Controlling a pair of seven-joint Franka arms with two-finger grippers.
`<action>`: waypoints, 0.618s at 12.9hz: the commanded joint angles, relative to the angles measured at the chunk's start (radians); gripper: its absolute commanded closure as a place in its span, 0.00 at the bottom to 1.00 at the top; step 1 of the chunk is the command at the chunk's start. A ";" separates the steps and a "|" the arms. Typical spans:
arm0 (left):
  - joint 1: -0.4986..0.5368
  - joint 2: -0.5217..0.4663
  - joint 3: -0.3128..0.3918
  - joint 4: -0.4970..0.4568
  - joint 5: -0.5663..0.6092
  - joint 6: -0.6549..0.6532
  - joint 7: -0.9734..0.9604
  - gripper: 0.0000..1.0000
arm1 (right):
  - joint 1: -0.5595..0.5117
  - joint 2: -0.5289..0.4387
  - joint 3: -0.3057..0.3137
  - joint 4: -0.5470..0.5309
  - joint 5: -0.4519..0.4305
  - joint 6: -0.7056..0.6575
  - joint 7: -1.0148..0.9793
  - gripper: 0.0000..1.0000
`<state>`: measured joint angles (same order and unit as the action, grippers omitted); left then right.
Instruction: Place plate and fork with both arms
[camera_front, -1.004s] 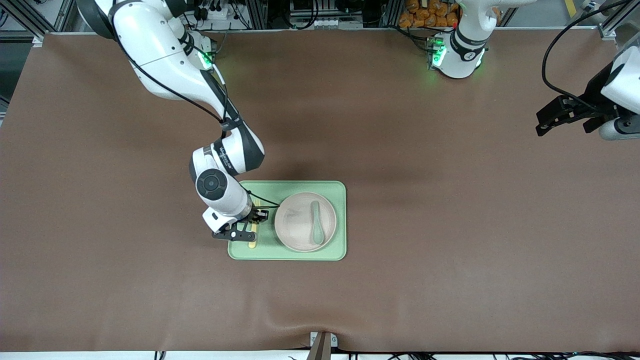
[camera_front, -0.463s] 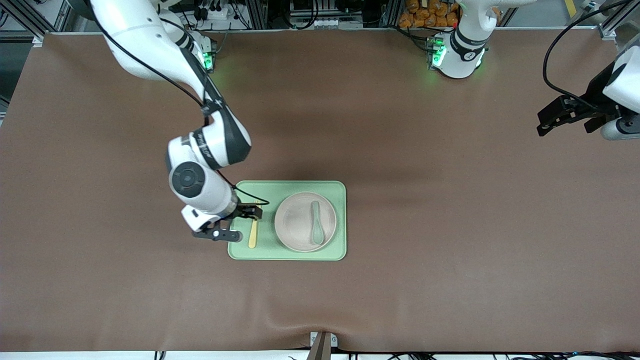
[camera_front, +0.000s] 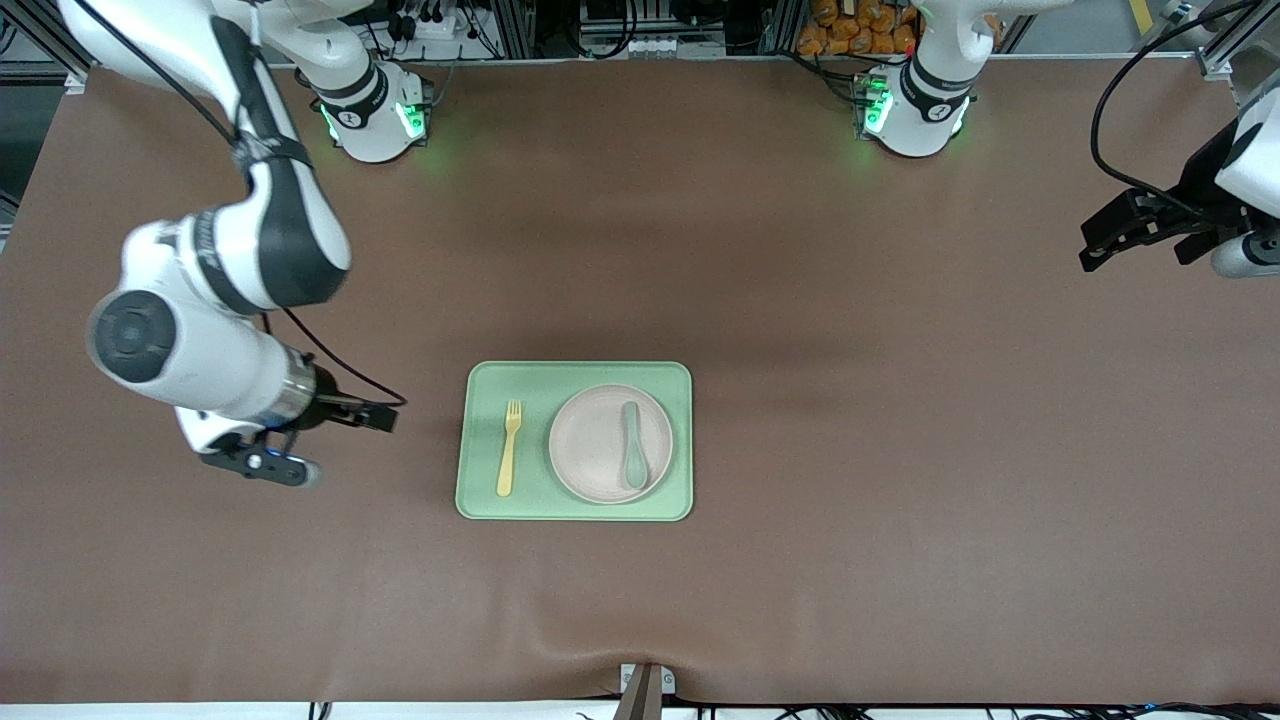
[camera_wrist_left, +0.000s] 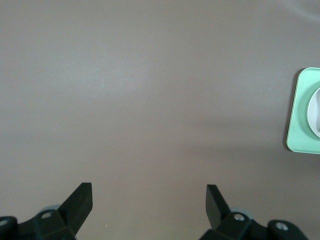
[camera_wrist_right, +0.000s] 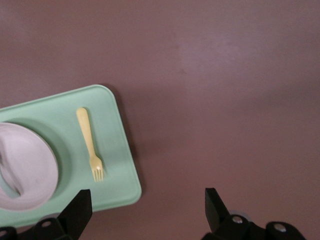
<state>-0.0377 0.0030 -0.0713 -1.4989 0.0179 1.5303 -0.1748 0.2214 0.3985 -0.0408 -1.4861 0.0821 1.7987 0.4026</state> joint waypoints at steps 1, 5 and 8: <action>0.010 -0.018 -0.007 0.023 0.011 -0.036 0.015 0.00 | -0.094 -0.119 0.016 -0.040 0.008 -0.076 -0.071 0.00; 0.010 -0.014 -0.002 0.032 0.020 -0.044 0.017 0.00 | -0.177 -0.269 0.015 -0.078 -0.004 -0.196 -0.191 0.00; 0.010 -0.014 -0.001 0.032 0.016 -0.045 0.017 0.00 | -0.182 -0.372 0.016 -0.163 -0.005 -0.188 -0.177 0.00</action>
<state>-0.0356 -0.0005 -0.0666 -1.4746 0.0179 1.5069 -0.1748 0.0454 0.1122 -0.0411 -1.5454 0.0817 1.5832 0.2186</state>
